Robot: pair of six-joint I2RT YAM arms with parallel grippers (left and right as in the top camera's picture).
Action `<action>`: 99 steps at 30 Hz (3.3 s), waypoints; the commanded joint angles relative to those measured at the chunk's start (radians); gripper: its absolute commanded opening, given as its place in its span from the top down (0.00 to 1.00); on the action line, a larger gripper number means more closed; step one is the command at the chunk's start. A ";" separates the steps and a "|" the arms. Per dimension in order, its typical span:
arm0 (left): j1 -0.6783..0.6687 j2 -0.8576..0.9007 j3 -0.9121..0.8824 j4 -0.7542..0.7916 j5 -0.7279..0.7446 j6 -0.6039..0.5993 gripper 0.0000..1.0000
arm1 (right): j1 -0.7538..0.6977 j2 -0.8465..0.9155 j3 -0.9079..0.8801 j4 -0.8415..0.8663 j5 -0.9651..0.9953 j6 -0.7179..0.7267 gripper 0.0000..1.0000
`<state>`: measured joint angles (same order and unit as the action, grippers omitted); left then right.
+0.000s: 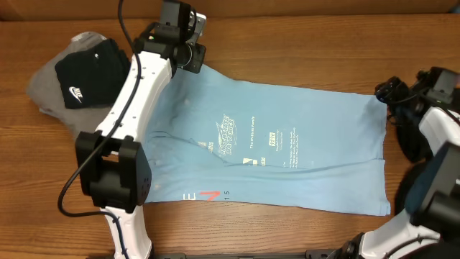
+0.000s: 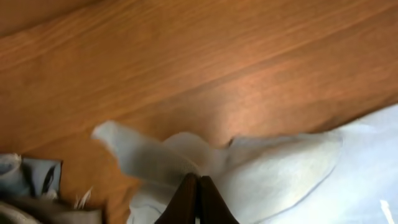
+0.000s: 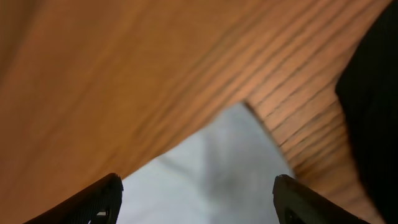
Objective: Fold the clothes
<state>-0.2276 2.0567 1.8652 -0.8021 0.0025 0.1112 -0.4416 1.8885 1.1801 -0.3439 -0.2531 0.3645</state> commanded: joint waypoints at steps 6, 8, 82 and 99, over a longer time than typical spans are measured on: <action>0.005 -0.013 0.005 -0.119 -0.006 -0.022 0.96 | 0.006 0.097 0.018 0.053 0.190 -0.021 0.23; 0.005 -0.013 0.005 -0.137 -0.007 -0.021 0.96 | 0.007 0.108 0.018 0.069 0.189 -0.020 0.24; 0.006 -0.148 -0.239 -0.825 -0.106 -0.063 0.00 | -0.013 -0.261 0.038 -1.012 0.335 0.033 0.16; 0.047 -0.373 -0.077 -0.747 0.099 -0.024 0.00 | -0.264 -0.261 -0.244 -0.803 0.047 -0.059 0.10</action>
<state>-0.1997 1.7920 1.7363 -1.5593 0.0517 0.0845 -0.6777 1.6367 0.9684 -1.1618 -0.0685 0.3740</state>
